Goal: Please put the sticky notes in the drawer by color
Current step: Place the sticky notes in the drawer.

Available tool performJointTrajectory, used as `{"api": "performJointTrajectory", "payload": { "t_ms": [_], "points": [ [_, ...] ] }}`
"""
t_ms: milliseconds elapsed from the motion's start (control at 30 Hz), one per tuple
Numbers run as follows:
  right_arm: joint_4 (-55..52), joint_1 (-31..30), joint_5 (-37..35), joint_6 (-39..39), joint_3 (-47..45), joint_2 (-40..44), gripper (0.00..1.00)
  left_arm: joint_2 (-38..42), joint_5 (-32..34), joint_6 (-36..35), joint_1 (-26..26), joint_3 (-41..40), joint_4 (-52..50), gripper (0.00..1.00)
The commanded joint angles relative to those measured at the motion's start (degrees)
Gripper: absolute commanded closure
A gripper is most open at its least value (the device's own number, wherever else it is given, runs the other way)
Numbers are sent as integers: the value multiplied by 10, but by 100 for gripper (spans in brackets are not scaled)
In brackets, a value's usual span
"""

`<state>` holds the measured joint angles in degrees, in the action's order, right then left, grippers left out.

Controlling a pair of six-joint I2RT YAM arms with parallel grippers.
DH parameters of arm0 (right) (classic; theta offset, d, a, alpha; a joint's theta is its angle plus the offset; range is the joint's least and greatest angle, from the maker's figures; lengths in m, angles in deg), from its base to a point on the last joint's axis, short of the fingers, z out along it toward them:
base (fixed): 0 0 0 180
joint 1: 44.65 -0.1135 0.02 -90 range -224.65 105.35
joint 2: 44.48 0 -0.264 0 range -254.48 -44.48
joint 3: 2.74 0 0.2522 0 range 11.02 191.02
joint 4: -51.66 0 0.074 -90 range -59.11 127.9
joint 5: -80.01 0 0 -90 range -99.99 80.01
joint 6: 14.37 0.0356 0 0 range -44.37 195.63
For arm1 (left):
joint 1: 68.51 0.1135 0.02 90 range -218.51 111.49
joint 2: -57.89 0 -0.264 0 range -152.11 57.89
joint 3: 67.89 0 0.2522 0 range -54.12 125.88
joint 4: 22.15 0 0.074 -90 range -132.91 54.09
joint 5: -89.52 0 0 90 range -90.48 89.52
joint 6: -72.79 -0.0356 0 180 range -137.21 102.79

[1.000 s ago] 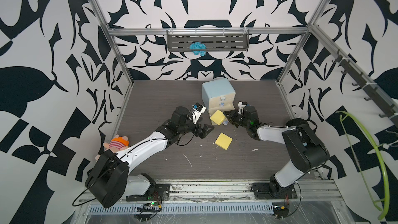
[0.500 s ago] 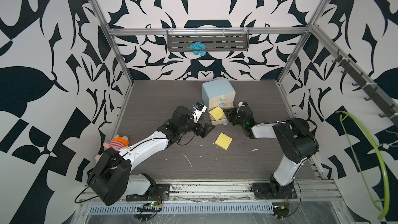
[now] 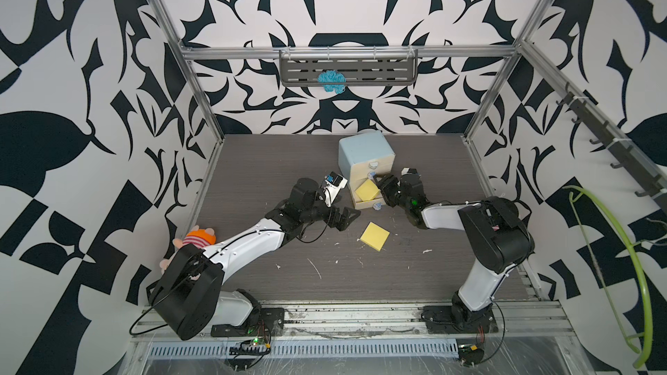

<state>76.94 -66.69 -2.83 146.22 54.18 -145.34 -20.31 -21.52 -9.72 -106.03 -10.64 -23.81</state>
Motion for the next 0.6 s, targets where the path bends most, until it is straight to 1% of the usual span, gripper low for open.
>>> {"api": "performJointTrajectory", "payload": {
  "t_ms": [0, 100, 233, 300, 367, 467, 533, 567],
  "points": [
    [-71, -11, -43, -39, 4, 55, 22, -2, -12, -5, -1, 12, 3, 1],
    [-179, -24, -93, -99, 25, 109, 15, -5, -10, -5, -4, 16, 4, 1],
    [-226, -26, -119, -122, 13, 155, 14, -21, -1, -16, -15, 26, 0, 1],
    [-242, -26, -130, -130, -1, 182, 14, -29, 11, -27, -28, 31, -2, 1],
    [-261, -26, -136, -151, -12, 212, 14, -37, 35, -52, -51, 37, -15, 1],
    [-330, -27, -151, -202, -18, 263, 14, -64, 74, -103, -91, 61, -61, 1],
    [-379, -27, -171, -237, -25, 299, 14, -89, 110, -115, -117, 81, -91, 1],
    [-405, -26, -200, -257, -29, 319, 14, -103, 136, -115, -131, 89, -102, 1]
  ]
}}
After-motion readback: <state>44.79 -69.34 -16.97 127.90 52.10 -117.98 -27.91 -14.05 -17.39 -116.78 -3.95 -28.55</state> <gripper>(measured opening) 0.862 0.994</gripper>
